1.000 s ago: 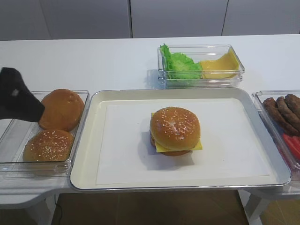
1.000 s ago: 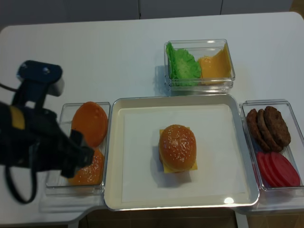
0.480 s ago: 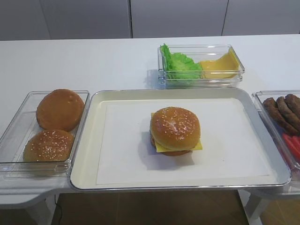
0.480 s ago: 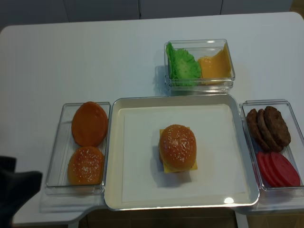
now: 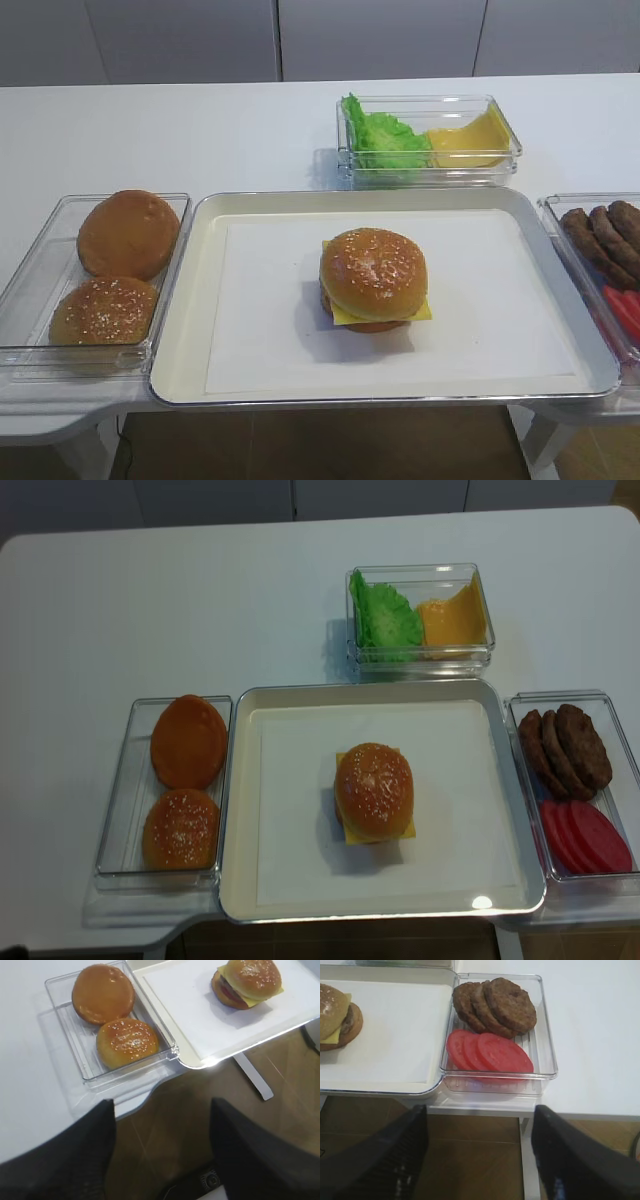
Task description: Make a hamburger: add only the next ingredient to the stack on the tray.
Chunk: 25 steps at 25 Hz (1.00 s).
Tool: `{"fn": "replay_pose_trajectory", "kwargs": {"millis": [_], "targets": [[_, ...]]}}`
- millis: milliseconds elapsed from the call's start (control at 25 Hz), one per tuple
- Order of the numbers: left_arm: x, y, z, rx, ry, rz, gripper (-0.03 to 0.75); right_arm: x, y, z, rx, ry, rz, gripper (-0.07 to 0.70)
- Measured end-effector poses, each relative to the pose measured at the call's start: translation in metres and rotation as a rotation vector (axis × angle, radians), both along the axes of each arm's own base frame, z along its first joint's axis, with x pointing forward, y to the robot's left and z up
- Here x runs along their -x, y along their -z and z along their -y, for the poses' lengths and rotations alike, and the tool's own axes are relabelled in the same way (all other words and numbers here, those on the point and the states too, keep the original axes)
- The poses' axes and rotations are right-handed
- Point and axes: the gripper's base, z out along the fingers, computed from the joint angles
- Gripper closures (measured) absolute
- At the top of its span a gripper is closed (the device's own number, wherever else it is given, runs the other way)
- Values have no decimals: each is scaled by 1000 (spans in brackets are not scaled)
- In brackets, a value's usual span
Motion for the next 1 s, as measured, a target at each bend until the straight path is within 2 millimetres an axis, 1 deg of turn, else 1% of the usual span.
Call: {"fn": "replay_pose_trajectory", "kwargs": {"millis": [280,480,680,1000], "targets": [[23,35,-10,26,0,59,277,0,0,0,0,0,0,139],[32,59,-15,52,-2,120,277,0,0,0,0,0,0,139],[29,74,-18,28,-46,116,279,0,0,0,0,0,0,139],[23,84,-18,6,-65,103,281,0,0,0,0,0,0,139]]}}
